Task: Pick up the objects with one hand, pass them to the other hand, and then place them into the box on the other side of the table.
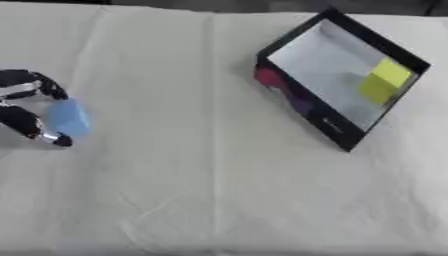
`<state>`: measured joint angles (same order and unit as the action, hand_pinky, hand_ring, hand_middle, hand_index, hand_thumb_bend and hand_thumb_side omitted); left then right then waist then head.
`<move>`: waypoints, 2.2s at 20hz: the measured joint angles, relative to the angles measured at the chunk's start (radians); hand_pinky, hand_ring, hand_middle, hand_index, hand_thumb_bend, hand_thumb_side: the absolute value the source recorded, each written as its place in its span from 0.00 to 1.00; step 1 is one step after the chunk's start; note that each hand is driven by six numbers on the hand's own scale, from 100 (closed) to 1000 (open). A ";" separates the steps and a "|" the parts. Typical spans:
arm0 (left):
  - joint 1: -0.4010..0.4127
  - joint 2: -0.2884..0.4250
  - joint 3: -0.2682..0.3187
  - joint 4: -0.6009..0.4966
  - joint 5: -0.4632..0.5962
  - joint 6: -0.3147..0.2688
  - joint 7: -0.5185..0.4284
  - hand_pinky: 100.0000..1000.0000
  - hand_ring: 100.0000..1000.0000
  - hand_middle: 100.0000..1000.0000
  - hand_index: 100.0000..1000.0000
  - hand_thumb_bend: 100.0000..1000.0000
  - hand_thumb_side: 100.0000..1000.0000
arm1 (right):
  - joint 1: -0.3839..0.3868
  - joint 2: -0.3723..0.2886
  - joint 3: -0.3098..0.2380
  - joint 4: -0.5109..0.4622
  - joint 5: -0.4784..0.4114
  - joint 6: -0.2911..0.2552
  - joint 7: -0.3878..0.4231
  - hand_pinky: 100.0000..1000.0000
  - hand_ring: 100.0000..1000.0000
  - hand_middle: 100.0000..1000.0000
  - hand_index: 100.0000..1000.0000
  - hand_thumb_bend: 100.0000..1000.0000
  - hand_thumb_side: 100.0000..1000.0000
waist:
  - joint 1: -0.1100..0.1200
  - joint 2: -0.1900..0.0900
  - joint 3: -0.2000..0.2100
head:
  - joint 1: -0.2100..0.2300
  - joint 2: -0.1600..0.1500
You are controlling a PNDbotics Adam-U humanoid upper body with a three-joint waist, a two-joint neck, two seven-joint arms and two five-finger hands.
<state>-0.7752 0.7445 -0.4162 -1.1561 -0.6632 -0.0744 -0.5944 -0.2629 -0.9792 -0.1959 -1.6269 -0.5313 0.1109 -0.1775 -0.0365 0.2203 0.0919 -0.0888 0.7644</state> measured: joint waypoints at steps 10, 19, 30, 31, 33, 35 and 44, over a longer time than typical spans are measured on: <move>0.000 -0.009 0.000 0.017 -0.017 0.023 0.033 0.88 0.84 0.72 0.82 0.68 0.45 | 0.009 0.008 0.000 0.009 0.012 0.002 0.008 0.70 0.98 0.88 1.00 0.00 0.41 | 0.000 0.000 -0.003 | 0.005 0.000; -0.001 -0.015 -0.008 0.004 -0.025 0.029 0.031 0.86 0.83 0.71 0.77 0.63 0.25 | 0.013 0.014 0.000 0.013 0.017 0.003 0.010 0.70 0.98 0.88 1.00 0.00 0.41 | 0.007 0.000 -0.005 | 0.009 0.000; -0.004 -0.012 -0.018 -0.036 -0.023 0.044 0.004 0.81 0.80 0.68 0.63 0.39 0.05 | 0.017 0.014 0.000 0.018 0.026 0.003 0.010 0.71 0.98 0.88 1.00 0.00 0.42 | 0.007 0.000 -0.004 | 0.009 0.000; -0.004 -0.010 -0.019 -0.038 -0.022 0.048 0.004 0.81 0.79 0.67 0.61 0.37 0.05 | 0.017 0.014 0.000 0.018 0.026 0.003 0.010 0.71 0.98 0.88 1.00 0.00 0.42 | 0.007 0.000 -0.004 | 0.009 0.000; -0.003 -0.007 -0.022 -0.039 -0.020 0.054 0.005 0.81 0.79 0.66 0.61 0.36 0.05 | 0.017 0.014 0.000 0.018 0.026 0.004 0.010 0.71 0.98 0.88 1.00 0.00 0.42 | 0.007 0.000 -0.004 | 0.009 0.000; -0.003 -0.006 -0.025 -0.041 -0.017 0.060 0.005 0.79 0.77 0.64 0.58 0.27 0.06 | 0.017 0.014 0.000 0.018 0.027 0.004 0.010 0.71 0.98 0.88 1.00 0.00 0.42 | 0.007 0.000 -0.004 | 0.009 0.000; -0.003 0.009 -0.025 -0.091 0.019 0.084 -0.012 0.77 0.74 0.60 0.55 0.12 0.06 | 0.022 0.014 0.005 0.019 0.035 0.004 0.011 0.71 0.98 0.88 1.00 0.00 0.42 | 0.007 0.000 -0.003 | 0.009 -0.001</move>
<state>-0.7777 0.7540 -0.4415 -1.2475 -0.6439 0.0095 -0.6059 -0.2406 -0.9648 -0.1905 -1.6081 -0.4965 0.1154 -0.1665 -0.0291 0.2203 0.0886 -0.0798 0.7636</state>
